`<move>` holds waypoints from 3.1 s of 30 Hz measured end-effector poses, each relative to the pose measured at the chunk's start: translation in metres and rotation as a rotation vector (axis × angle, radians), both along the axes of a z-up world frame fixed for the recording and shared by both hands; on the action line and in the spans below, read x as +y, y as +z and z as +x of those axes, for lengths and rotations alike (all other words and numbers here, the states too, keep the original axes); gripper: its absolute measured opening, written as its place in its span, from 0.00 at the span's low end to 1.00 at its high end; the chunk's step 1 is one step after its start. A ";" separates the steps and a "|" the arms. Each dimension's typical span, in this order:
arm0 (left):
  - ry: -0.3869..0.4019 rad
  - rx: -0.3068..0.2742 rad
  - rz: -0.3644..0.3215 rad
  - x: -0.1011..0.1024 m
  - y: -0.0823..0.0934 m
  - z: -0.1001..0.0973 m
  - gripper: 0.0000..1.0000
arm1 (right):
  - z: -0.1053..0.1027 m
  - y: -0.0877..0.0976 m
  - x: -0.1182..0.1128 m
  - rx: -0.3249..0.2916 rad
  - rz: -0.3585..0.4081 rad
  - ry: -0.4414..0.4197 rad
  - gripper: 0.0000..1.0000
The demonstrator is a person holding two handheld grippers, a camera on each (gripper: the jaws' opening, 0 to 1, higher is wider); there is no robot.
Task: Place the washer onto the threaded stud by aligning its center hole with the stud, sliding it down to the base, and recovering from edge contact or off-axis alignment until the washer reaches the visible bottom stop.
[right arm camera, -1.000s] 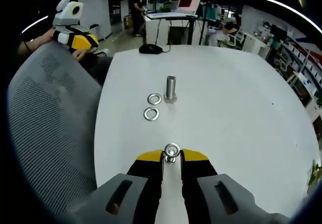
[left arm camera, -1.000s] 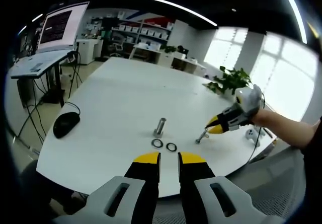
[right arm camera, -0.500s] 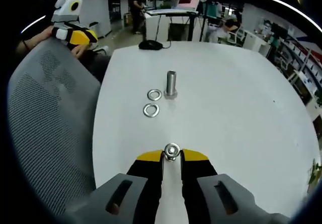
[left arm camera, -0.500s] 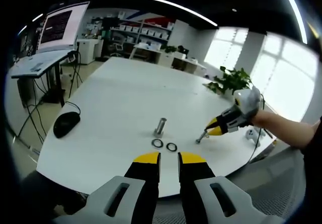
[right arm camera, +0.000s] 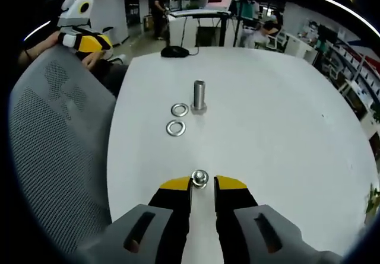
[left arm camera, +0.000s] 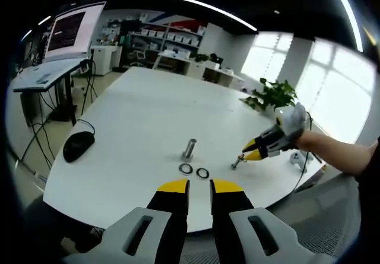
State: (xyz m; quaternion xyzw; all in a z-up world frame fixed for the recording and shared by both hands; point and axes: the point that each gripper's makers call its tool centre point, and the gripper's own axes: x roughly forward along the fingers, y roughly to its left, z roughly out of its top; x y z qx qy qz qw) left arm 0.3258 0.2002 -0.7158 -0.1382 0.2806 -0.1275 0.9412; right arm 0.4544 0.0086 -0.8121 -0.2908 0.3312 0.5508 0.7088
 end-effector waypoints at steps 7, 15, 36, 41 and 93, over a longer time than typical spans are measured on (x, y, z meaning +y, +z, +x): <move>-0.006 0.003 0.002 -0.001 0.000 0.000 0.11 | 0.003 -0.005 -0.008 0.005 -0.021 -0.026 0.17; -0.012 0.006 0.004 -0.002 -0.001 -0.001 0.11 | 0.011 -0.014 -0.022 0.002 -0.059 -0.080 0.17; -0.011 -0.001 -0.002 -0.003 0.000 0.000 0.11 | 0.020 -0.036 -0.046 0.002 -0.128 -0.146 0.17; -0.010 -0.003 -0.003 -0.003 0.001 0.000 0.11 | 0.029 -0.040 -0.054 -0.026 -0.128 -0.190 0.17; -0.003 -0.001 -0.003 -0.002 0.000 -0.001 0.11 | 0.025 -0.027 -0.041 0.109 0.033 -0.302 0.15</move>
